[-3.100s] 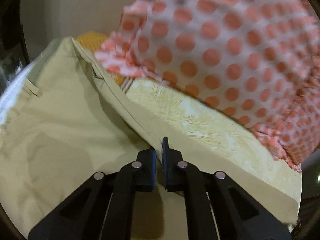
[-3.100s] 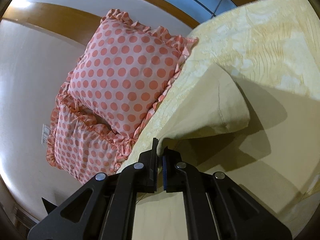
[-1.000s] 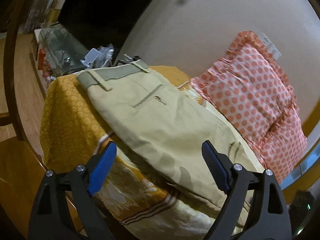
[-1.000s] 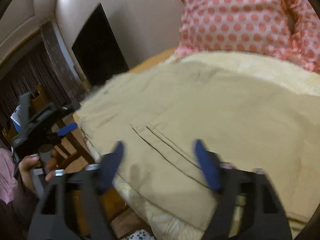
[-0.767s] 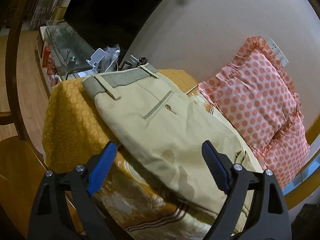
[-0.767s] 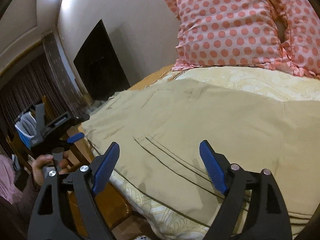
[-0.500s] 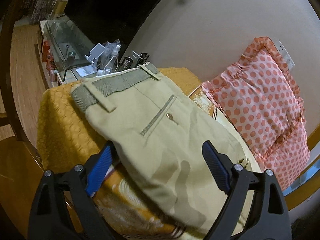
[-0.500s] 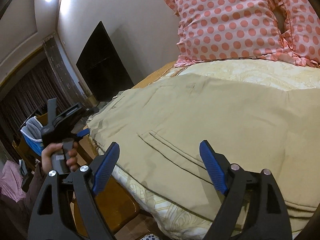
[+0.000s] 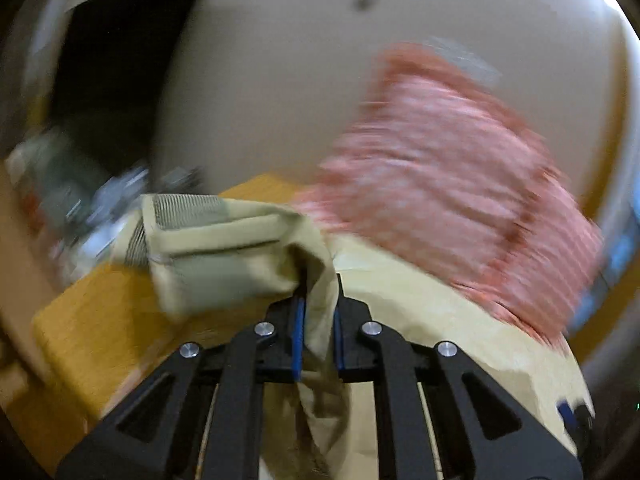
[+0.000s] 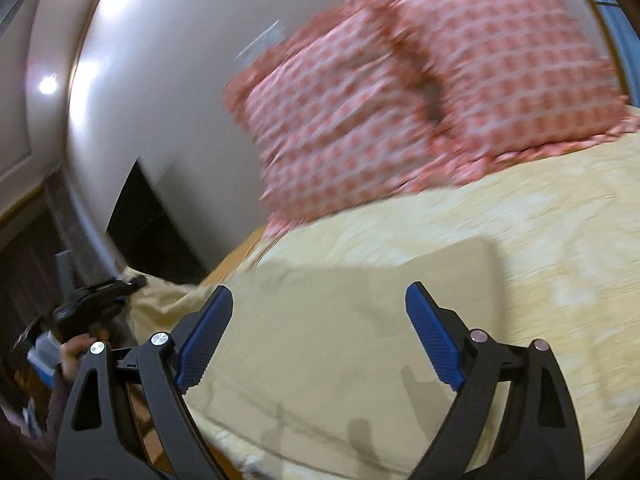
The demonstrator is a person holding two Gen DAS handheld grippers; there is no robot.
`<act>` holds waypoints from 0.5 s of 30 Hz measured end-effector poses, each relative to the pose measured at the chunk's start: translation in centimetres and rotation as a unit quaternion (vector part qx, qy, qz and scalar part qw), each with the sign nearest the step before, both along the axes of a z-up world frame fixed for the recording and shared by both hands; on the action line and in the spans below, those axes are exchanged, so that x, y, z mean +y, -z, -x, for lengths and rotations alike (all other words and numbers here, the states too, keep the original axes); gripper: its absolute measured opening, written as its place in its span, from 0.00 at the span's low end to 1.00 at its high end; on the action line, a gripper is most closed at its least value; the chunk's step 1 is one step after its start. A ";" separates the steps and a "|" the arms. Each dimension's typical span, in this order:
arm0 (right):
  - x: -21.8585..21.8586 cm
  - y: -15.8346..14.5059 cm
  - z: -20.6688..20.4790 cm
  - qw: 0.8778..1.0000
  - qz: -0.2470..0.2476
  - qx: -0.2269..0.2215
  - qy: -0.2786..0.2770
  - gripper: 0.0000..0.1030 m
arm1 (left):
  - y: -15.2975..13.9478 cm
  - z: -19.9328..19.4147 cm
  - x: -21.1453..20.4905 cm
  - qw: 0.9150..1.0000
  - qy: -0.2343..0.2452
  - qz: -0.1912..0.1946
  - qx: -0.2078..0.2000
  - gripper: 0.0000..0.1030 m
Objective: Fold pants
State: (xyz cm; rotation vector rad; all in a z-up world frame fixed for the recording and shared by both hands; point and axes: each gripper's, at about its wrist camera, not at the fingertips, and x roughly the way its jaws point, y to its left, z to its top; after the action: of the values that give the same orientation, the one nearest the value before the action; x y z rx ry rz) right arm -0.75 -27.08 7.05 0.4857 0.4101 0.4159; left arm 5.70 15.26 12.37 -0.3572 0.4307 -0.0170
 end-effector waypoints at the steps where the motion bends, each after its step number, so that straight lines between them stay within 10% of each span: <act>1: -1.2 -0.2 0.2 1.000 -0.007 -0.002 0.019 0.88 | -0.6 -0.2 -2.0 0.999 0.032 -0.012 -0.011 0.10; 5: -5.1 0.0 0.7 0.997 -0.048 0.006 0.065 0.88 | -1.0 -0.2 -14.1 0.970 0.223 -0.090 -0.031 0.11; 9: -8.1 0.8 1.0 0.991 -0.081 0.024 0.104 0.88 | 4.1 1.3 -24.0 0.910 0.382 -0.162 0.020 0.12; 15: -9.4 2.8 0.2 0.987 -0.108 0.069 0.101 0.88 | 8.8 5.0 -27.6 0.861 0.423 -0.280 0.012 0.13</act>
State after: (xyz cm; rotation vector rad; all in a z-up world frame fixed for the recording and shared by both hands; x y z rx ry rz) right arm -0.95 -36.44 4.29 0.7638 0.4458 0.2310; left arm 0.67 -12.31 3.54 0.4335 0.5684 -0.7367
